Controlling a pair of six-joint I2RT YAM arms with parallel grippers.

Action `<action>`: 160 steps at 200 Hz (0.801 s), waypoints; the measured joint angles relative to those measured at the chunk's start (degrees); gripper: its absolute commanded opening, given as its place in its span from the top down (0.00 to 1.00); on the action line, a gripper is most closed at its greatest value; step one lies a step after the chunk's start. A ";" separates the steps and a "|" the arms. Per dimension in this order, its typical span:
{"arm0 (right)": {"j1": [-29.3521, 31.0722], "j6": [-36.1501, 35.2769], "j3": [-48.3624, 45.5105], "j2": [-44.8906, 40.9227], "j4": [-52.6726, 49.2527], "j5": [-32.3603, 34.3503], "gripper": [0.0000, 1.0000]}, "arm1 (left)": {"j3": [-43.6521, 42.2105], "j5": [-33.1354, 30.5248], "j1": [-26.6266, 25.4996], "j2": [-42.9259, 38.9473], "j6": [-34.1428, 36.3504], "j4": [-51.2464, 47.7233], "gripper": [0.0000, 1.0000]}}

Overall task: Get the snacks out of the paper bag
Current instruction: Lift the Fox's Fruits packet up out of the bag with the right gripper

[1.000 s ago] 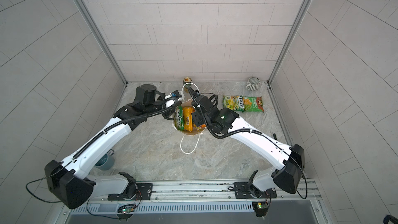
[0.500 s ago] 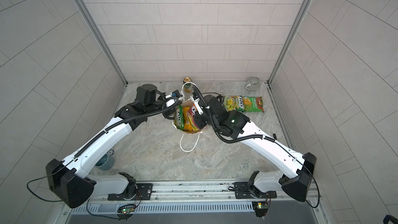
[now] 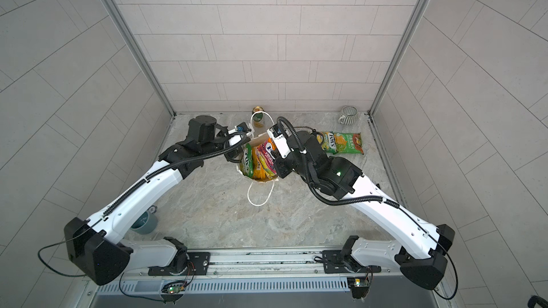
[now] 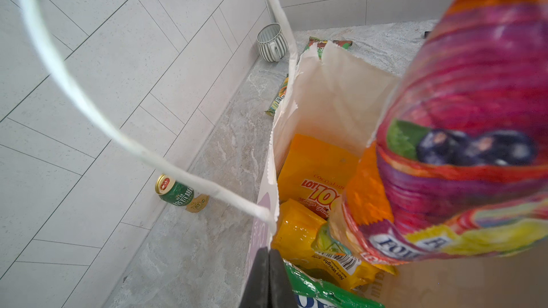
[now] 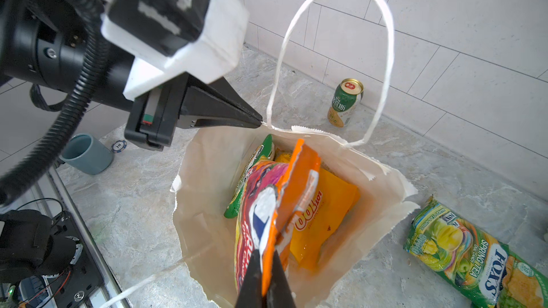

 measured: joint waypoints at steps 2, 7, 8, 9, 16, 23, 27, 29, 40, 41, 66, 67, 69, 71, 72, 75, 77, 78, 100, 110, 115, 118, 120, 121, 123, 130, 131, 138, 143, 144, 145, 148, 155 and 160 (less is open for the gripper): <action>0.00 -0.07 0.00 -0.09 0.02 0.00 1.00 | 0.00 0.00 0.00 0.00 0.00 0.00 1.00; -0.09 -0.17 0.00 -0.28 0.00 -0.07 1.00 | 0.00 -0.02 0.00 0.00 0.00 0.02 1.00; -0.11 -0.22 0.00 -0.33 0.00 -0.09 1.00 | 0.00 -0.02 0.00 0.00 0.00 0.02 1.00; -0.15 -0.24 0.00 -0.37 0.00 -0.11 1.00 | 0.00 -0.04 0.00 0.00 0.00 0.02 1.00; -0.31 -0.39 0.00 -0.72 0.00 -0.24 1.00 | 0.00 -0.07 0.00 0.00 0.00 0.02 1.00; -0.50 -0.52 0.00 -1.11 0.00 -0.35 1.00 | 0.00 -0.11 0.00 0.00 0.00 0.04 1.00; -0.63 -0.66 0.00 -1.33 -0.02 -0.46 1.00 | 0.00 -0.17 0.00 0.00 0.00 0.07 1.00; -0.70 -0.66 0.00 -1.44 0.00 -0.48 1.00 | 0.00 -0.17 0.00 0.00 0.00 0.07 1.00; -1.09 -0.85 0.02 -2.12 0.00 -0.81 1.00 | 0.00 -0.24 0.00 0.00 0.00 0.07 1.00; -1.14 -0.85 0.02 -2.16 -0.02 -0.83 1.00 | 0.00 -0.24 0.00 0.00 0.00 0.07 1.00; -2.27 -0.92 0.02 -3.56 -0.02 -1.75 1.00 | 0.00 -0.33 0.00 0.00 0.00 0.07 1.00; -2.32 -0.92 0.02 -3.58 -0.02 -1.79 1.00 | 0.00 -0.33 0.00 0.00 0.00 0.07 1.00; -2.45 -0.92 0.02 -3.69 -0.02 -1.88 1.00 | 0.00 -0.35 0.00 0.00 0.02 0.07 1.00; -2.56 -0.92 0.02 -3.78 -0.02 -2.01 1.00 | 0.00 -0.35 0.00 0.00 0.02 0.07 1.00; -2.58 -0.92 0.02 -3.82 -0.02 -2.05 1.00 | 0.00 -0.35 0.00 0.00 0.02 0.07 1.00; -2.78 -0.92 0.02 -3.91 -0.02 -2.19 1.00 | 0.00 -0.37 0.00 0.00 0.02 0.07 1.00; -2.93 -0.92 0.02 -3.98 -0.02 -2.29 1.00 | 0.00 -0.37 0.00 0.00 0.00 0.09 1.00; -3.02 -0.92 0.02 -4.02 -0.02 -2.36 1.00 | 0.00 -0.37 0.00 0.00 0.02 0.09 1.00; -4.17 -0.85 0.02 -4.42 -0.02 -3.45 1.00 | 0.00 -0.44 0.00 0.00 0.02 0.09 1.00; -4.61 -0.83 0.02 -4.52 -0.04 -4.02 1.00 | 0.00 -0.42 0.00 0.00 0.00 0.09 1.00; -4.83 -0.83 0.02 -4.57 -0.02 -4.26 1.00 | 0.00 -0.42 0.00 0.00 0.00 0.11 1.00; -4.96 -0.83 0.02 -4.59 -0.02 -4.39 1.00 | 0.00 -0.42 0.00 0.00 0.02 0.11 1.00; -5.05 -0.83 0.02 -4.63 -0.02 -4.48 1.00 | 0.00 -0.42 0.00 0.00 0.02 0.11 1.00; -5.09 -0.83 0.02 -4.63 -0.02 -4.52 1.00 | 0.00 -0.42 0.00 0.00 0.00 0.11 1.00; -5.25 -0.81 0.02 -4.68 -0.02 -4.59 1.00 | 0.00 -0.42 0.00 0.00 0.02 0.11 1.00; -5.68 -0.68 0.02 -4.81 -0.02 -5.03 1.00 | 0.00 -0.44 0.00 0.00 0.02 0.13 1.00; -5.75 -0.63 0.02 -4.81 -0.02 -5.07 1.00 | 0.00 -0.44 0.00 0.00 0.00 0.13 1.00; -6.36 -0.42 0.02 -4.96 -0.02 -5.86 1.00 | 0.00 -0.46 0.00 0.00 0.00 0.13 1.00; -6.93 -0.24 0.02 -5.14 0.00 -6.40 1.00 | 0.00 -0.46 0.00 0.02 0.02 0.15 1.00; -7.13 -0.11 0.02 -5.18 0.02 -6.62 1.00 | 0.00 -0.48 0.00 0.02 0.00 0.15 1.00; -7.21 -0.09 0.02 -5.20 0.02 -6.73 1.00 | 0.00 -0.48 0.00 0.02 0.02 0.15 1.00; -7.65 0.09 0.02 -5.33 0.02 -7.04 1.00 | 0.00 -0.48 0.00 0.02 0.02 0.17 1.00; -8.76 0.55 0.00 -5.70 0.09 -8.15 1.00 | 0.00 -0.50 0.00 0.04 0.02 0.20 1.00; -9.51 0.83 0.00 -5.99 0.15 -8.90 1.00 | 0.00 -0.50 0.00 0.07 0.02 0.22 1.00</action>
